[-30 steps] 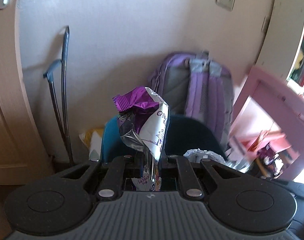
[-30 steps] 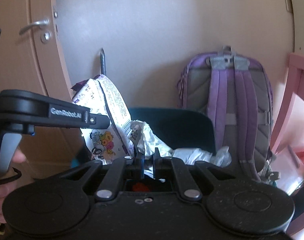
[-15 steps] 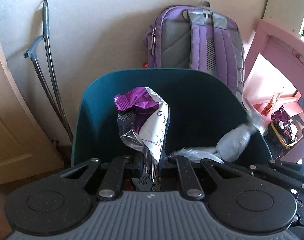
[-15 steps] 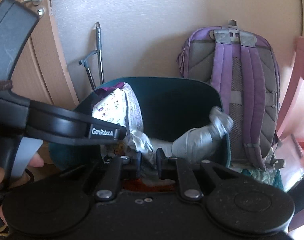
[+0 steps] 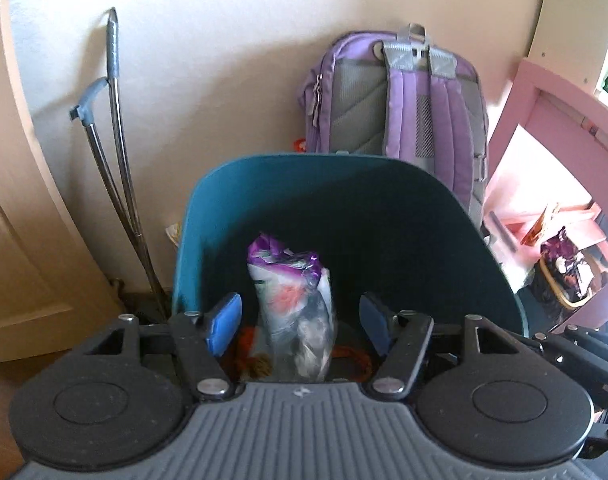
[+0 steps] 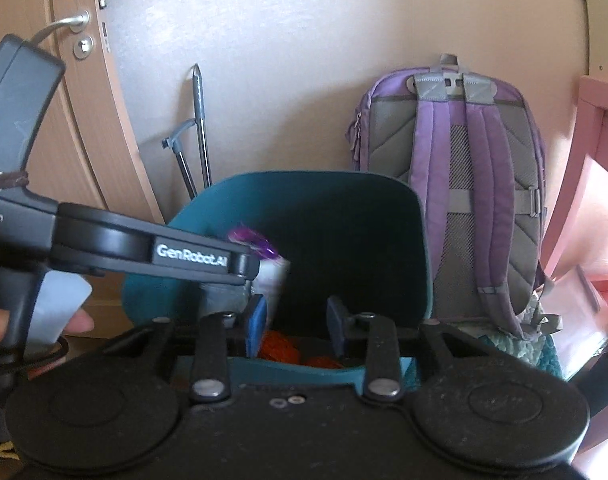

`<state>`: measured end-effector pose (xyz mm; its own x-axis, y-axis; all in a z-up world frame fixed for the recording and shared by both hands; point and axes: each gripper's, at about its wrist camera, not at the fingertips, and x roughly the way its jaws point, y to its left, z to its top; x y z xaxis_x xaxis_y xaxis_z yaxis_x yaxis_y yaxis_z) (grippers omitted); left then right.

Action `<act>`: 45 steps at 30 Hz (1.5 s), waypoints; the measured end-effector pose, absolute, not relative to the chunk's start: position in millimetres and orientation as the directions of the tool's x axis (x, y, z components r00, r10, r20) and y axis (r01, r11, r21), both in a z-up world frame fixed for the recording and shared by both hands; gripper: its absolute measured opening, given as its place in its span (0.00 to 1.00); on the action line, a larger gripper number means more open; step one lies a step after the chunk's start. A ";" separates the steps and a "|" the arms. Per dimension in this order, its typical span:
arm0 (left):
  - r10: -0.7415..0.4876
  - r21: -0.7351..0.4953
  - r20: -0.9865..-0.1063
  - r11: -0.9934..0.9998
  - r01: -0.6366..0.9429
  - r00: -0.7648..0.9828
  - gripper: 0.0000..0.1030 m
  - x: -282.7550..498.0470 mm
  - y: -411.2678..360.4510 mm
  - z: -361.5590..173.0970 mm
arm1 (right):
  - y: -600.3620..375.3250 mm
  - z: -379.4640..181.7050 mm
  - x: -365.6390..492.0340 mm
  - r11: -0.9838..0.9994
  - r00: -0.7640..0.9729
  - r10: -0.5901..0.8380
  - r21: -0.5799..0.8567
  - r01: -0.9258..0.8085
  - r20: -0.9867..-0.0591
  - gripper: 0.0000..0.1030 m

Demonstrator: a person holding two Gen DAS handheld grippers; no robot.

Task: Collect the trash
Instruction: 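Open the left tool into the bin while the right tool releases the foil, then withdraw both tools from the bin and turn back toward the pile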

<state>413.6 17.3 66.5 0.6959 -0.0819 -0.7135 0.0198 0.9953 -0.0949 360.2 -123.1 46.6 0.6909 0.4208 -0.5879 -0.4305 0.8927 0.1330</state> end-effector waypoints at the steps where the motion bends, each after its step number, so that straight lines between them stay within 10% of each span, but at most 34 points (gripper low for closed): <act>1: -0.081 -0.096 -0.709 0.995 0.018 0.701 0.65 410.3 18.1 70.4 | -124.1 49.4 356.6 0.893 0.694 0.421 0.132 -0.430 -0.584 0.31; 4: -0.066 -0.087 -0.685 0.996 0.008 0.725 0.75 396.3 20.5 82.8 | -127.6 59.8 345.2 0.894 0.708 0.421 0.126 -0.430 -0.567 0.48; 30: -0.116 -0.119 -0.572 0.991 0.058 0.812 0.81 242.2 34.7 130.9 | -146.7 98.7 216.8 0.846 0.708 0.494 0.090 -0.525 -0.504 0.61; 45: -0.166 -0.207 -0.625 0.977 0.043 0.763 1.00 184.6 55.8 48.5 | -150.8 17.0 178.9 0.819 0.618 0.508 0.115 -0.562 -0.600 0.62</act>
<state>184.6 55.8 48.5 0.7626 -0.1660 -0.6253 0.0427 0.9773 -0.2073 178.9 -150.8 17.0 0.6182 0.5080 -0.5998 -0.5619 0.8192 0.1147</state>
